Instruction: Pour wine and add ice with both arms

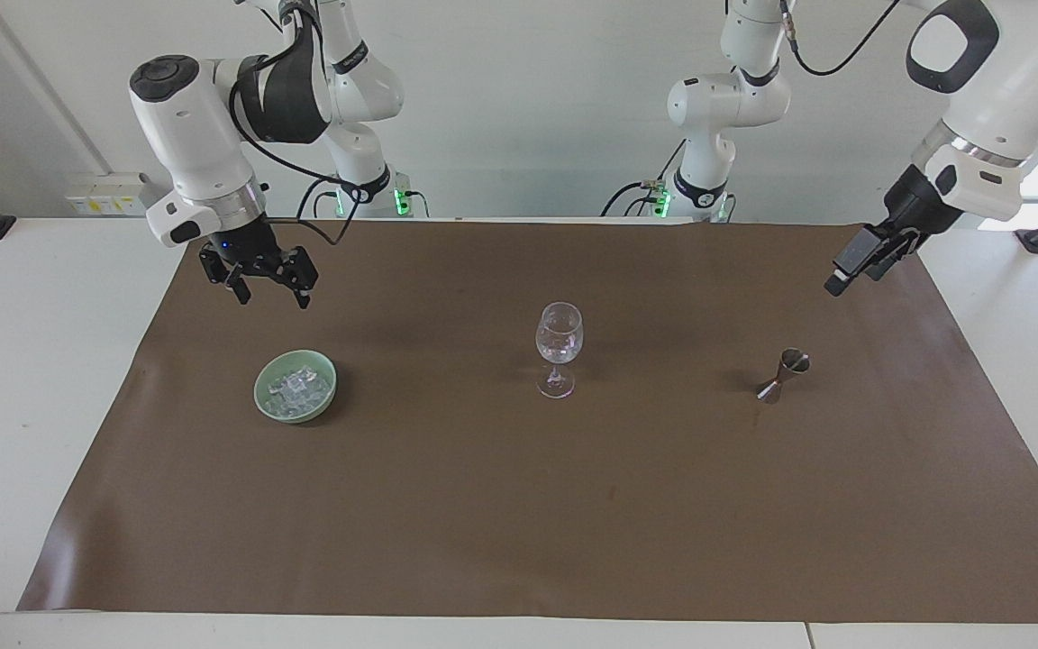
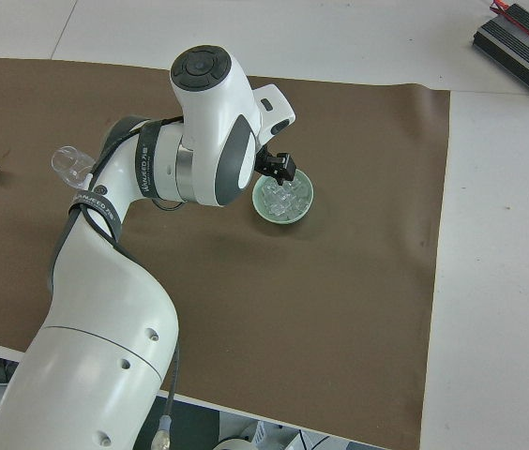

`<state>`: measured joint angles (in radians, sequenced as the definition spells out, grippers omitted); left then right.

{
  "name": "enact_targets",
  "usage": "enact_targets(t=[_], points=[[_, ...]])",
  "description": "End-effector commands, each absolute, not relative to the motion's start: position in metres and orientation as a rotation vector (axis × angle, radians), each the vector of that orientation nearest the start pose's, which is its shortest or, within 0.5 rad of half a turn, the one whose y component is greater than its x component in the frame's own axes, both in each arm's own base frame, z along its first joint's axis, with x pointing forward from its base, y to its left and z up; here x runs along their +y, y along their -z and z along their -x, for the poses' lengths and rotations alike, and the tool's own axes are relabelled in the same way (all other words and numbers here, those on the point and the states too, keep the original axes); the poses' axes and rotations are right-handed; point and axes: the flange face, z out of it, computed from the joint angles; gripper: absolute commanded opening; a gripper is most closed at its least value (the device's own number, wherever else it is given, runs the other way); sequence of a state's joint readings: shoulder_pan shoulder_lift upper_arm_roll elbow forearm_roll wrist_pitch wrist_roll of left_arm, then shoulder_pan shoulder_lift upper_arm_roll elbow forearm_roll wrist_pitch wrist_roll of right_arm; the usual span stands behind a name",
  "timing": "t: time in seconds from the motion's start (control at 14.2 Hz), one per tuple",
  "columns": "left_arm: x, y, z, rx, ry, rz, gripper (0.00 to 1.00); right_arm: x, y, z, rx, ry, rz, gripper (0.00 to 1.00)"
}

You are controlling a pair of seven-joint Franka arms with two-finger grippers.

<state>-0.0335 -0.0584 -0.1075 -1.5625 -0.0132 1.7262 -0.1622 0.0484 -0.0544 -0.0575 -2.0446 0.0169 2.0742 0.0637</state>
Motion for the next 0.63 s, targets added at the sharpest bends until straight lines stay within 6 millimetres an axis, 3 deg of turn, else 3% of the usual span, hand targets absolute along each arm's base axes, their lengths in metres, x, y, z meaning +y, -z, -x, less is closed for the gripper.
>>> enact_targets(t=[0.0,0.14,0.28,0.56], points=[[-0.06,-0.67,-0.546,0.123,0.392,3.118,1.0,-0.006,-0.446,-0.549,0.071,0.155,3.11,1.0],[-0.047,-0.673,-0.54,0.126,0.313,3.118,1.0,-0.006,-0.427,-0.553,0.067,0.198,3.11,1.0],[-0.047,-0.673,-0.533,0.125,0.214,3.132,1.0,-0.009,-0.409,-0.559,-0.017,0.205,3.119,1.0],[-0.041,-0.681,-0.531,0.113,0.12,3.134,1.0,-0.01,-0.373,-0.569,-0.023,0.183,3.125,1.0]])
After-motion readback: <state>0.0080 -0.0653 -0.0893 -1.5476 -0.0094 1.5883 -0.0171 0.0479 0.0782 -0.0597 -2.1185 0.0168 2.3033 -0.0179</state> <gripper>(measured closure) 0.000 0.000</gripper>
